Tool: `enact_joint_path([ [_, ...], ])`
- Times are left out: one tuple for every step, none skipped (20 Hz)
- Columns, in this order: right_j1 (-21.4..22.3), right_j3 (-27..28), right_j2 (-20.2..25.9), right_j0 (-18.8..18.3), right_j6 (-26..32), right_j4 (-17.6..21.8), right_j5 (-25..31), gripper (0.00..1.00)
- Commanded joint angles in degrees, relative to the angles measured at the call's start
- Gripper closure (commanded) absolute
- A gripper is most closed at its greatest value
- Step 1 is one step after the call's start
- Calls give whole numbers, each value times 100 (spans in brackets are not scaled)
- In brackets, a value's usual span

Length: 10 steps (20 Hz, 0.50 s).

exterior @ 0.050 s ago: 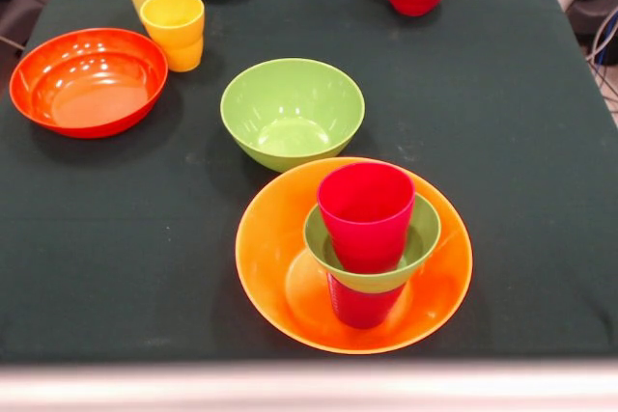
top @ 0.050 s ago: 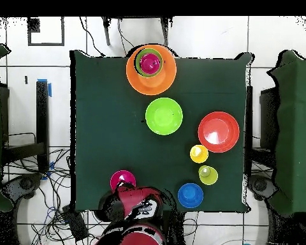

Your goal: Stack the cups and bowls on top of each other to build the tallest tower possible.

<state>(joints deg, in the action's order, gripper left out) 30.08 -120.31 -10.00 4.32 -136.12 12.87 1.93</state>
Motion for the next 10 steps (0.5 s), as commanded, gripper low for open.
enact_joint_path([
  [-65,501,566,-208,-577,-210,-272,0],
  [-79,489,652,-294,-565,-175,-342,0],
  [-84,475,736,-360,-548,-141,-384,0],
  [-79,439,886,-470,-531,-107,-421,0],
  [-111,414,1020,-559,-538,-90,-480,0],
  [-160,394,1140,-653,-559,-72,-570,0],
  [-197,412,1150,-673,-555,-47,-636,0],
  [-210,404,1207,-727,-547,-32,-651,0],
  [-205,401,1251,-772,-529,-22,-636,0],
  [-209,405,1260,-778,-525,-20,-643,0],
])
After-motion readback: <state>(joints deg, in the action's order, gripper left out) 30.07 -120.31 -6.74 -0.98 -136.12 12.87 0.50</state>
